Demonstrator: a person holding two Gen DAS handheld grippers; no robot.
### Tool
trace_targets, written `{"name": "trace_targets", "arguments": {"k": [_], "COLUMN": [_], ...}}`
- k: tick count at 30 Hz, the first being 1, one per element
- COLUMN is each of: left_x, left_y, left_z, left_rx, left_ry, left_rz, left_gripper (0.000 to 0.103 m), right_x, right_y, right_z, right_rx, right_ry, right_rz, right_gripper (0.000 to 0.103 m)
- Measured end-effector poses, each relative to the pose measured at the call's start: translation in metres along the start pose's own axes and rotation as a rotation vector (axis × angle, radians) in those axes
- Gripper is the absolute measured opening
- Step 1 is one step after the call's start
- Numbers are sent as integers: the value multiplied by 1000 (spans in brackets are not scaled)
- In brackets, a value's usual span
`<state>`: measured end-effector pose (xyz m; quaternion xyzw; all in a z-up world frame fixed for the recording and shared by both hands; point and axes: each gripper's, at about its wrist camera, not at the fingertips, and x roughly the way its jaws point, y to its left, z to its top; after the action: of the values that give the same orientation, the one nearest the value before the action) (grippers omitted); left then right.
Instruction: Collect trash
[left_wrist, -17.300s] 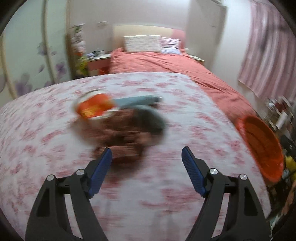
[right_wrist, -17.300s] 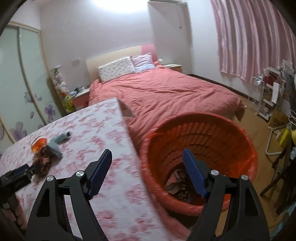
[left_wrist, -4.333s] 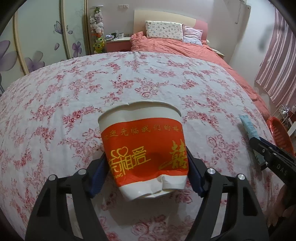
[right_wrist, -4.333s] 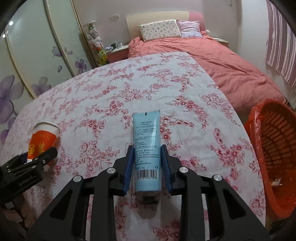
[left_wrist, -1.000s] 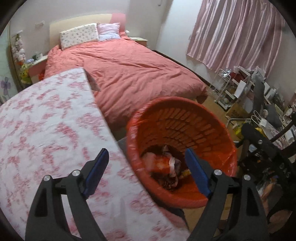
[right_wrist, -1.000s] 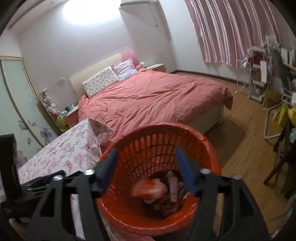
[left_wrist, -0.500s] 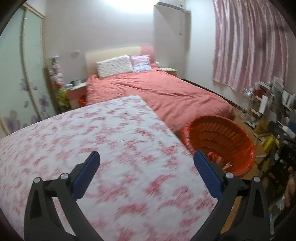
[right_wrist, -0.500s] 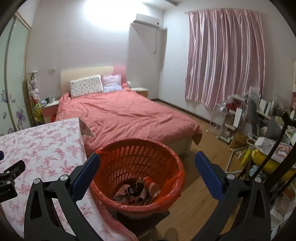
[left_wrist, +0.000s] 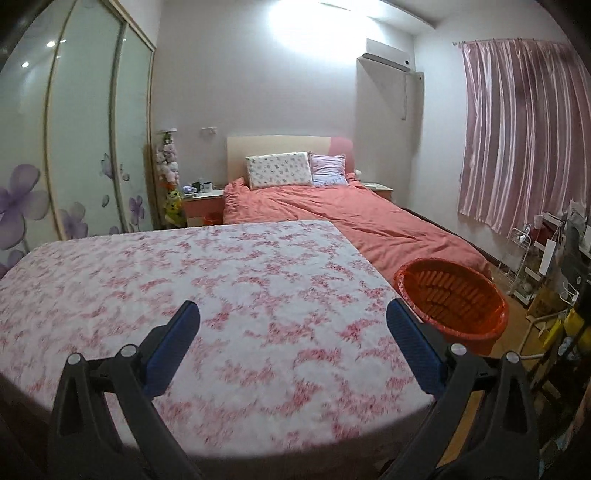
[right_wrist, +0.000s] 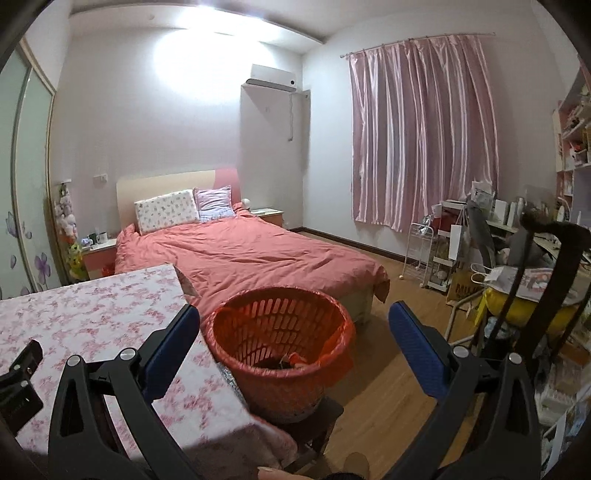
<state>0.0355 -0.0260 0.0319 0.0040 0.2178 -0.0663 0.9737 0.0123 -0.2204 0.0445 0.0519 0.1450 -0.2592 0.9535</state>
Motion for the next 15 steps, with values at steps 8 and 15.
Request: {"name": "trace_targets", "arguments": {"k": [8,15], "left_x": [-26,-40], "left_y": [12,14], "left_z": [-28,-39], "left_rx": [-46,-46], "left_ry": [15,-10], "left_rz": [25,49], "left_gripper": [99,99], "right_x": [-21,-26], "right_y": [9,18], "right_z": [-24,-39], "right_rx": [-20,-35], "right_ry": [-27,20], "right_rz": [-22,-20], "right_gripper": [101,101]}}
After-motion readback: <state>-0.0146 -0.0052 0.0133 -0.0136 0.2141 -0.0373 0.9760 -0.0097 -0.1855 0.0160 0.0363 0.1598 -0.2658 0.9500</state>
